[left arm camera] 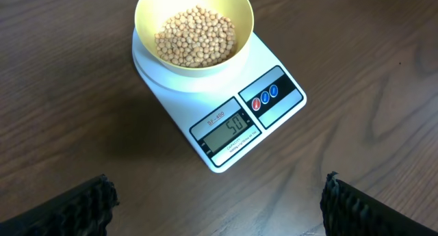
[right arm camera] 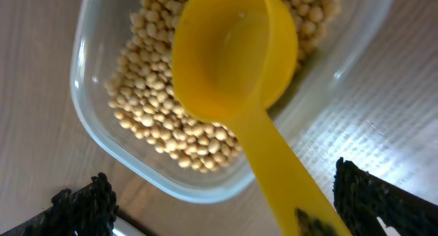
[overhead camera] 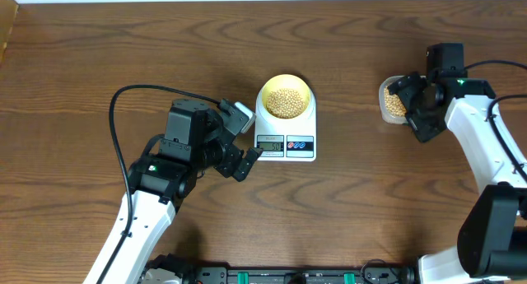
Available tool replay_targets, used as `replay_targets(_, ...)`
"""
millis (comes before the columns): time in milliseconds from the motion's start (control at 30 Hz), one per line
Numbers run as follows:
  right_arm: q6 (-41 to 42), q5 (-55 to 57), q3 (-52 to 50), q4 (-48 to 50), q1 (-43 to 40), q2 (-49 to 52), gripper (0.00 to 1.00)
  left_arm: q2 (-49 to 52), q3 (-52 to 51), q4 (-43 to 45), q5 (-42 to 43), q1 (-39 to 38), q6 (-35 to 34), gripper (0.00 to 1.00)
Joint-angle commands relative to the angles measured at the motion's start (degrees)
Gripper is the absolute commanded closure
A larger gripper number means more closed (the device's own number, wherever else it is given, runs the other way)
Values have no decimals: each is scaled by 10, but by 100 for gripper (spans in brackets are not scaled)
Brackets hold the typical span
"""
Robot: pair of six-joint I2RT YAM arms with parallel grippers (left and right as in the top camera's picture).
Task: Scoop item into bowl and weigh 50g on scale
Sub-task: 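Lower the scoop into the soybean tub, then open the right gripper to release the scoop in the tub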
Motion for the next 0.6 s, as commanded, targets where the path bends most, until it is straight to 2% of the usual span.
replay_targets(0, -16, 9, 3, -16, -3, -38, 1, -3, 2, 1, 3, 2, 1, 2)
replay_targets(567, -33, 55, 3, -126, -3, -155, 1, -3, 2, 1, 3, 2, 1, 2)
